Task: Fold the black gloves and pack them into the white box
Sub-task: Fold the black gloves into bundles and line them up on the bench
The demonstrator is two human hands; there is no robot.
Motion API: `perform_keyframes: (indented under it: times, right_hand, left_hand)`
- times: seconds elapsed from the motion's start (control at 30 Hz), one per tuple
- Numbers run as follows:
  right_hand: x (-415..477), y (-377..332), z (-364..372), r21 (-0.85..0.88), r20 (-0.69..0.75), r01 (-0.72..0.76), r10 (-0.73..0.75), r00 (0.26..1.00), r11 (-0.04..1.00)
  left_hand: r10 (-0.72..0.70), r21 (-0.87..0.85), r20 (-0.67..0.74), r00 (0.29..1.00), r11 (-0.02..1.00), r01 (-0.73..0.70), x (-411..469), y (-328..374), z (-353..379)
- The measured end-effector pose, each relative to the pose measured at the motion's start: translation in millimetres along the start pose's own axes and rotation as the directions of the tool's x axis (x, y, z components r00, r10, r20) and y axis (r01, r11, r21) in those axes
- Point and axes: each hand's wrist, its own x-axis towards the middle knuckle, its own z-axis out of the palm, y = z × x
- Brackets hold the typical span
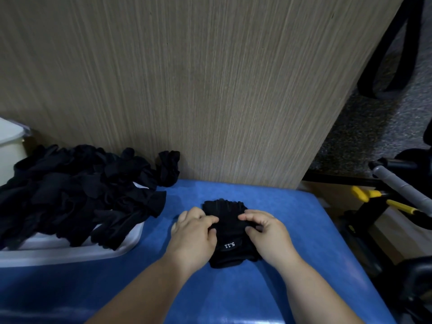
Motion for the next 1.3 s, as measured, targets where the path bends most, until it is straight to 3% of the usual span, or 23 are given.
perform_keyframes:
  times: [0.17,0.3,0.4,0.57,0.73,0.9,1.0,1.13,1.3]
  right_hand:
    - [-3.1,2.9,-11.4,-0.175,-0.008,0.191,-0.195,0.981,0.966]
    - [-7.6,6.3,-21.8,-0.185,0.161,0.325,-0.297,0.941,0.928]
    - [-9.3,15.0,-24.0,-0.213,0.262,0.293,-0.235,0.936,0.932]
    - [-11.6,15.6,-27.4,-0.205,0.332,0.288,-0.210,0.920,0.936]
    - [-15.4,14.7,-28.5,-0.169,0.280,0.289,-0.235,0.931,0.942]
    - [-18.3,14.2,-29.2,-0.019,0.166,0.113,-0.108,0.980,0.993]
    - [-20.8,14.0,-28.6,0.053,0.159,0.060,-0.068,0.985,0.997]
    - [-24.7,9.3,-29.8,0.002,0.094,0.059,-0.059,0.994,0.998]
    - [-25.7,0.5,-25.1,-0.124,0.015,0.028,-0.027,1.000,0.992]
  left_hand:
    - [0.154,-0.117,-0.051,0.987,0.980,-0.159,1.7,-4.4,-8.3]
    - [0.267,-0.150,0.137,0.954,0.957,-0.247,8.1,-18.5,-10.5]
    - [0.227,-0.181,0.292,0.929,0.967,-0.179,8.1,-26.8,-11.6]
    - [0.258,-0.196,0.401,0.879,0.961,-0.193,5.1,-25.8,-21.4]
    - [0.286,-0.250,0.397,0.872,0.948,-0.197,1.2,-24.0,-25.5]
    - [0.232,-0.284,0.370,0.899,0.950,-0.129,-0.8,-18.8,-23.5]
    - [0.187,-0.416,0.277,0.943,0.908,-0.058,0.9,-14.9,-12.9]
    - [0.111,-0.583,0.210,0.971,0.812,0.033,0.7,-5.8,-8.1]
    - [0.005,-0.527,0.156,0.988,0.846,0.079,1.6,2.0,-5.5]
